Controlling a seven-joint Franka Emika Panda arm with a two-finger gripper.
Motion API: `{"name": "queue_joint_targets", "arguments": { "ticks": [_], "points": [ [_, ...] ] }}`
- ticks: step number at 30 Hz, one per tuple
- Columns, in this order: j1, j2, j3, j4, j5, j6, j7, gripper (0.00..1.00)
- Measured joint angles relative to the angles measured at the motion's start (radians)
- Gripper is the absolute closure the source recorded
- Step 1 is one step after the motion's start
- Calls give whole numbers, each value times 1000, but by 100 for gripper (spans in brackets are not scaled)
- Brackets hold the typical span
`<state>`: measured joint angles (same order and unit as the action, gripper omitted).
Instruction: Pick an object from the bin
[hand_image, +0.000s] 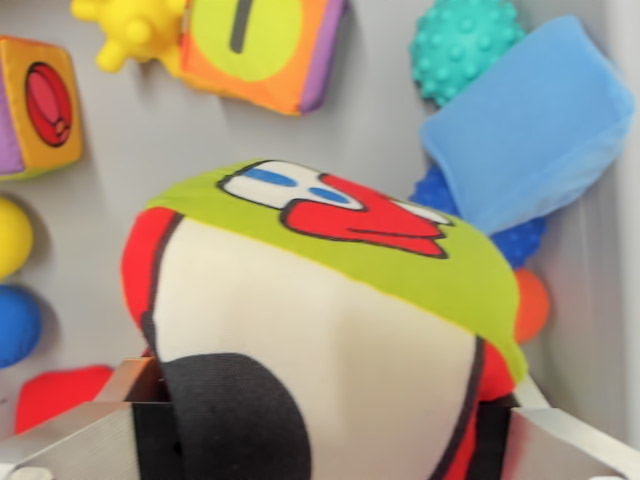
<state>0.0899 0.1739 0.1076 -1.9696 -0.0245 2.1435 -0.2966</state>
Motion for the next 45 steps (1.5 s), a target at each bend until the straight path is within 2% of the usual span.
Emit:
{"name": "queue_joint_targets", "arguments": {
  "ticks": [21, 30, 45],
  "points": [
    [0, -51, 0, 91, 7, -143, -5, 100],
    [0, -57, 0, 111, 7, -169, -5, 100],
    [0, -57, 0, 112, 8, -173, -5, 100]
  ]
}}
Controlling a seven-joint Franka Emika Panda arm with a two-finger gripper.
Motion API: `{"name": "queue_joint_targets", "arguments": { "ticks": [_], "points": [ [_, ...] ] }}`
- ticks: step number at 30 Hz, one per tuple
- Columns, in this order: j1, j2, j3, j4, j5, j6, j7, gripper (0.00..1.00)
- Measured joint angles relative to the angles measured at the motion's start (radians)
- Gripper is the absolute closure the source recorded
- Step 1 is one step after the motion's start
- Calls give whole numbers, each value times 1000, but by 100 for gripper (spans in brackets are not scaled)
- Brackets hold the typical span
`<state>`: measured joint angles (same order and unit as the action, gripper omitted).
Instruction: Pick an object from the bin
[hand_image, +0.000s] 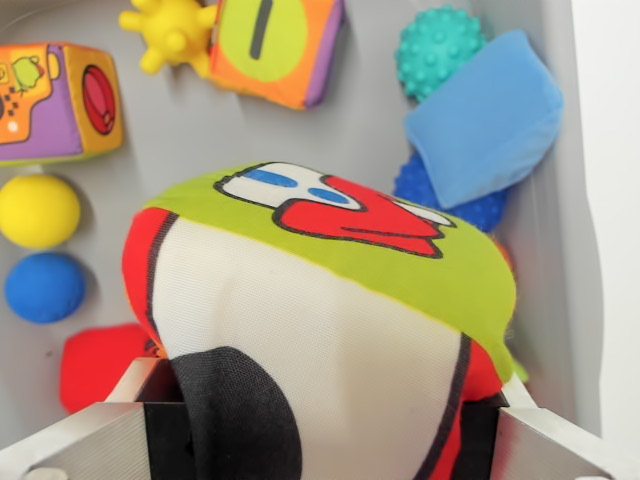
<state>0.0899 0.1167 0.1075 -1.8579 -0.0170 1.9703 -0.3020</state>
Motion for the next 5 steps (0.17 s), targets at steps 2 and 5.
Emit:
{"name": "queue_joint_targets", "arguments": {
  "ticks": [2, 5],
  "points": [
    [0, 0, 0, 0, 0, 0, 0, 100],
    [0, 0, 0, 0, 0, 0, 0, 100]
  ]
}}
